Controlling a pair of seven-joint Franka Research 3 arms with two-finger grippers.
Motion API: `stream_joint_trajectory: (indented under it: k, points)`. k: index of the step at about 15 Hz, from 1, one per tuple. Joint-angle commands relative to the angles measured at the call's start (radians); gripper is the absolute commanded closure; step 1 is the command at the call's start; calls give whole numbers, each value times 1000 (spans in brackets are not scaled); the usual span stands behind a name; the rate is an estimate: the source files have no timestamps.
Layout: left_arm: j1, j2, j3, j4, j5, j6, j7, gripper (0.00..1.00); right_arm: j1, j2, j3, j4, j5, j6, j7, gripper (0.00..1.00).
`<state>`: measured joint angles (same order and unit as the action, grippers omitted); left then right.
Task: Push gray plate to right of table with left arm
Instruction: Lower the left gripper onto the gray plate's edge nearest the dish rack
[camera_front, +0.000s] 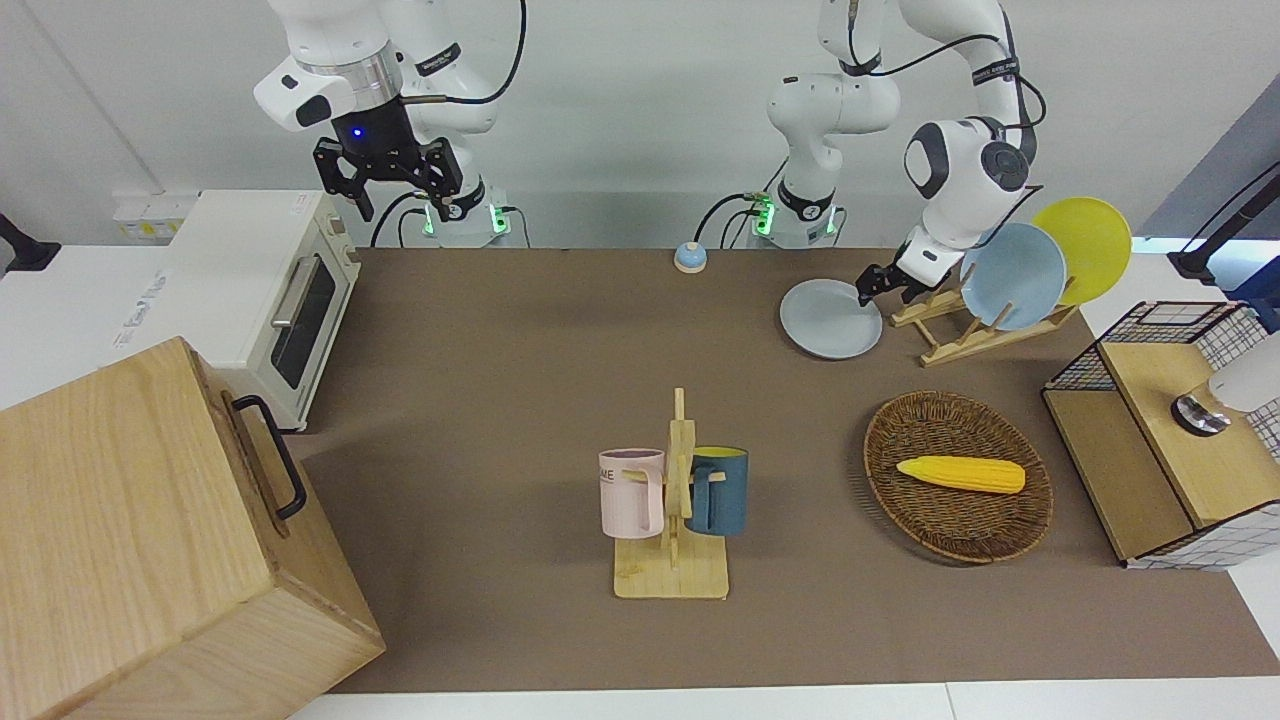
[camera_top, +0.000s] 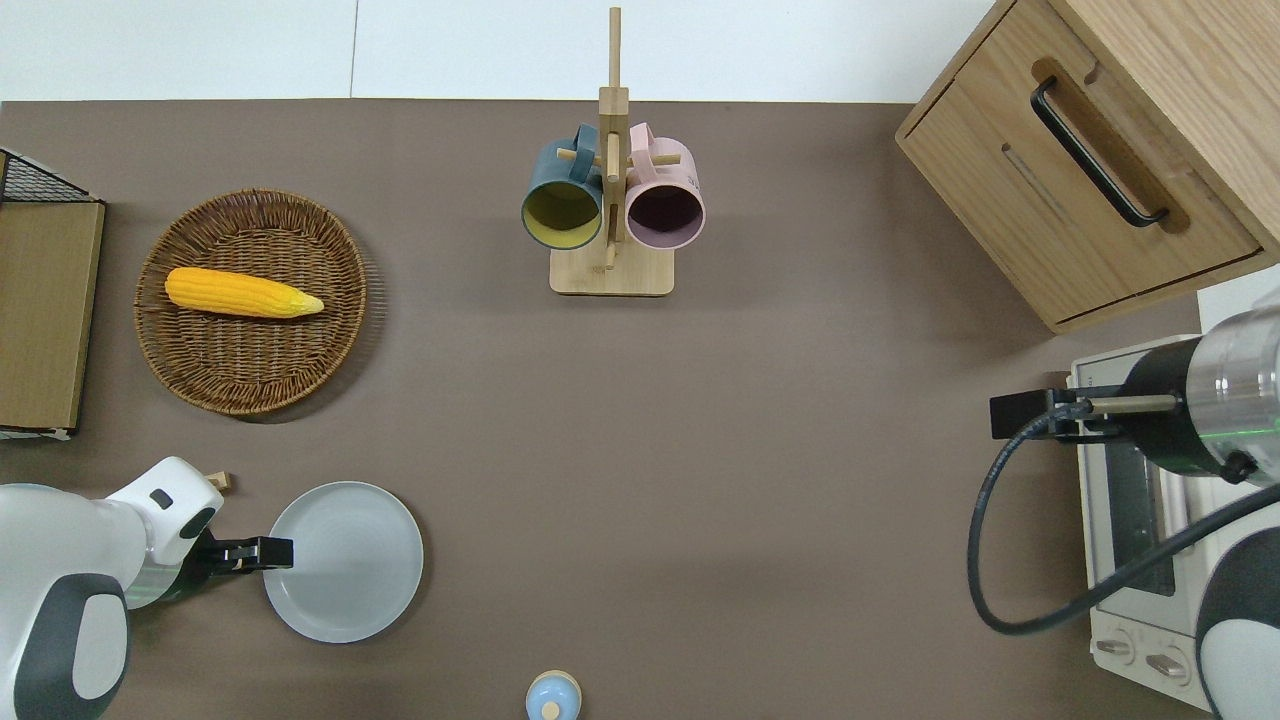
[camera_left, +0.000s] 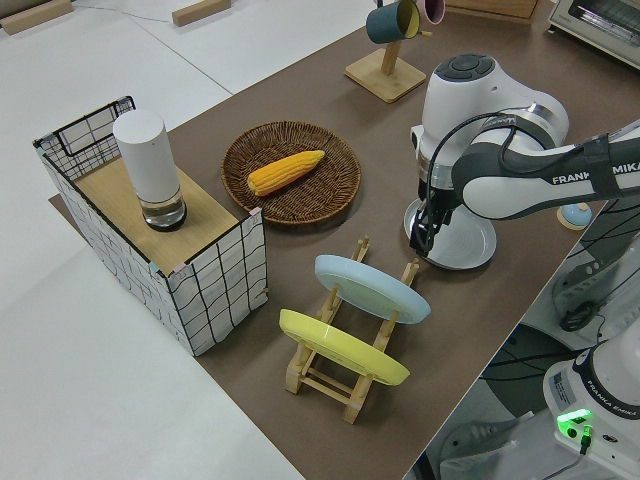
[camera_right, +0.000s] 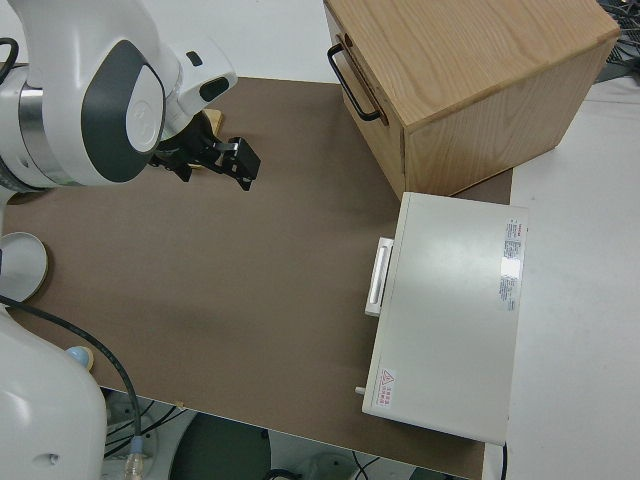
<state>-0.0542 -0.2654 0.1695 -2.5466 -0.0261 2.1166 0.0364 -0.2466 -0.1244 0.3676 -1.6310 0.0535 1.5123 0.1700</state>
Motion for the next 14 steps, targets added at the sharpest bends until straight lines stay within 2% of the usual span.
stream_joint_trajectory:
  k: [1,4,7,14]
  points:
    - [-19,-44,30,-31,-40,-35,8,105,-30,-27,17,-27,22,-1,11,5]
    - [-19,-43,34,-37,-52,-41,25,122,-30,-27,17,-27,22,-1,11,5]
    - [-19,-35,58,-38,-72,-40,68,132,-30,-27,17,-27,22,-1,11,5]
    - [-18,-2,59,-52,-87,-20,85,174,-30,-27,17,-27,22,-1,11,7]
